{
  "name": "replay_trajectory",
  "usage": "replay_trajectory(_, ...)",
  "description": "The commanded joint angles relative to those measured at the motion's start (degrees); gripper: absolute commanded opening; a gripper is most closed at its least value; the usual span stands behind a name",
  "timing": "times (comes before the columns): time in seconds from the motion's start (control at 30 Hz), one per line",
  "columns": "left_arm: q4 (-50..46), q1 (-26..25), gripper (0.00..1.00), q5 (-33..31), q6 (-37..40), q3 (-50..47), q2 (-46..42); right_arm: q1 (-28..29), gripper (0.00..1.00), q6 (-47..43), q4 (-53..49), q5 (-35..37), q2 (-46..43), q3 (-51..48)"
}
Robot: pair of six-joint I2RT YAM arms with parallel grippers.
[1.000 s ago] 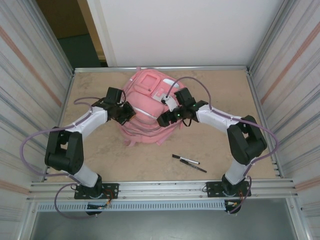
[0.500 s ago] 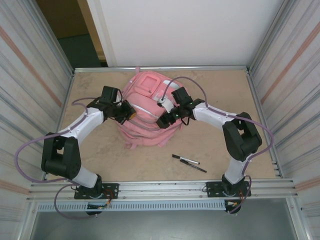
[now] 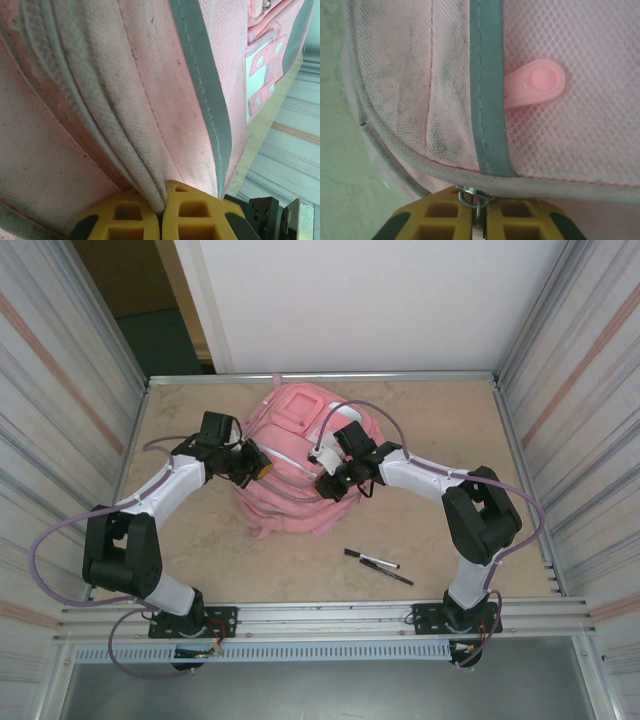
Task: Pack the student bag
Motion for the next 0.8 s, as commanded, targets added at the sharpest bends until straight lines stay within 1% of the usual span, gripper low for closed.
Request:
replay_trajectory(0.0, 2.4, -0.3, 0.0, 2.8, 1.1, -0.1, 0.0, 1.3, 0.0, 1.8, -4.9, -2.3, -3.3, 2.3)
replay_trajectory(0.1, 2.2, -0.2, 0.0, 0.3, 1.1, -0.1, 0.8, 1.3, 0.0, 4.6, -11.5, -6.3, -1.2, 5.9)
replay_trajectory(0.17, 3.4, -0.3, 0.0, 1.0, -0.4, -0.3, 1.5, 1.5, 0.0, 7.5, -15.9, -10.2, 1.0, 8.9)
replay_trajectory(0.23, 5.9, -0.8, 0.0, 1.4, -1.7, -1.1, 2.0, 2.3, 0.0, 11.9, -16.7, -14.0, 3.0, 10.5)
replay_trajectory(0.27, 6.6, -1.3, 0.0, 0.6, -2.2, -1.6, 2.2, 2.8, 0.0, 15.8, -15.5, -15.1, 4.0, 10.7)
replay_trajectory(0.37, 8.8, -2.7, 0.0, 0.0, -5.3, -3.0, 3.1, 3.9, 0.06, 28.5, -10.5, -17.4, 6.7, 10.8)
replay_trajectory(0.4, 10.7, -3.2, 0.0, 0.4, -6.7, -4.0, 3.2, 4.0, 0.08, 33.1, -7.1, -18.3, 7.4, 10.1)
replay_trajectory(0.43, 12.1, -3.7, 0.0, 0.4, -7.6, -4.9, 3.1, 4.4, 0.08, 36.8, -3.5, -19.4, 7.8, 9.1)
replay_trajectory(0.5, 13.3, -4.8, 0.0, -1.1, -8.5, -6.3, 2.9, 5.5, 0.09, 44.5, 5.5, -21.0, 8.9, 7.0)
replay_trajectory(0.57, 14.1, -5.4, 0.0, -1.8, -9.6, -7.3, 3.1, 6.9, 0.12, 49.2, 10.0, -20.1, 10.2, 7.1)
replay_trajectory(0.63, 16.0, -5.4, 0.0, -0.8, -10.8, -8.3, 3.4, 8.6, 0.13, 52.0, 13.0, -18.1, 11.0, 7.4)
replay_trajectory(0.7, 16.7, -5.7, 0.0, -0.9, -10.8, -8.9, 3.3, 10.1, 0.2, 54.0, 15.6, -14.9, 11.6, 7.3)
replay_trajectory(0.77, 16.7, -5.8, 0.0, -1.5, -10.5, -9.3, 3.0, 10.6, 0.25, 55.5, 18.0, -12.7, 11.2, 6.2)
